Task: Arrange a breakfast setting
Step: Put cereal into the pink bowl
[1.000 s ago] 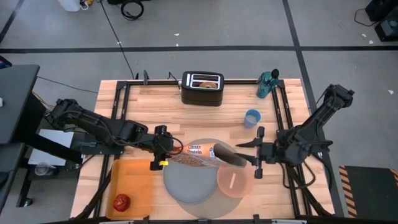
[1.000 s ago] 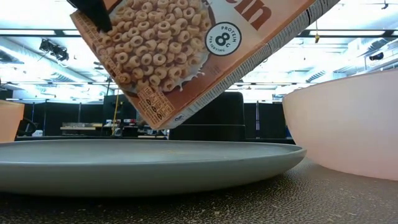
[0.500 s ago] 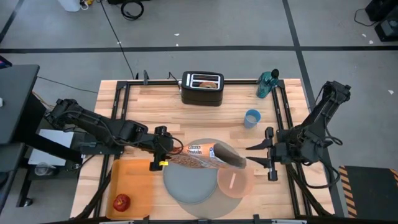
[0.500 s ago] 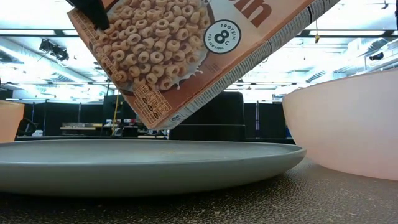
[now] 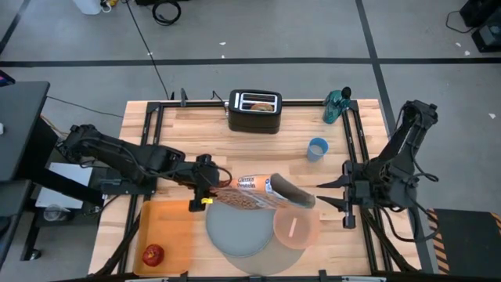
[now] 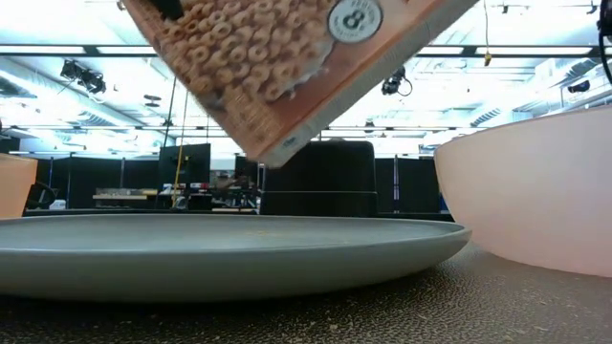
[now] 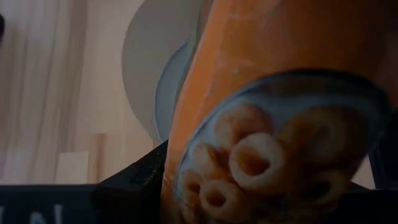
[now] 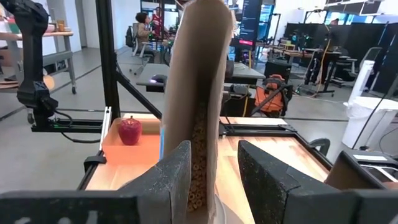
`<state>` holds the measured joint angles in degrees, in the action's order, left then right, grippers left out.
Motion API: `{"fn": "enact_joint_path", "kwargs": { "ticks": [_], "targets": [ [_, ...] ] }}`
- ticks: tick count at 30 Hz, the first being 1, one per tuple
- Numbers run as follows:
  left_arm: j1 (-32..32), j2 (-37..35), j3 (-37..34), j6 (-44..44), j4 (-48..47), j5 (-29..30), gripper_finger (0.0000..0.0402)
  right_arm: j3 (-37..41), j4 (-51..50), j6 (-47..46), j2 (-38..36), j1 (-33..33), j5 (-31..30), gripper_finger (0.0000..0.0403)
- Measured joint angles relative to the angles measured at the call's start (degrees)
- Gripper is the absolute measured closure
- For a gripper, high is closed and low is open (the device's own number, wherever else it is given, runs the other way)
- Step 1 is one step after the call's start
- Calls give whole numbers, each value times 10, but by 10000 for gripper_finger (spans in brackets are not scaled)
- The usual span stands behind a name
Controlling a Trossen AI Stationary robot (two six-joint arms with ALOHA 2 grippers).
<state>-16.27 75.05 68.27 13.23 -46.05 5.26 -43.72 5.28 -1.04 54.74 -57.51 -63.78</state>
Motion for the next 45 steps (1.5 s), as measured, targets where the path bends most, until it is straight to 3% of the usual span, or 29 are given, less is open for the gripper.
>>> {"fn": "enact_joint_path", "kwargs": {
  "ticks": [37, 45],
  "targets": [
    [38, 0, 88, -10, -98, -14, 194, 0, 7, 28, 0, -7, -33, 263],
    [55, 0, 101, -10, -121, -29, 194, -13, 68, 119, -24, -7, -57, 263]
  ]
}}
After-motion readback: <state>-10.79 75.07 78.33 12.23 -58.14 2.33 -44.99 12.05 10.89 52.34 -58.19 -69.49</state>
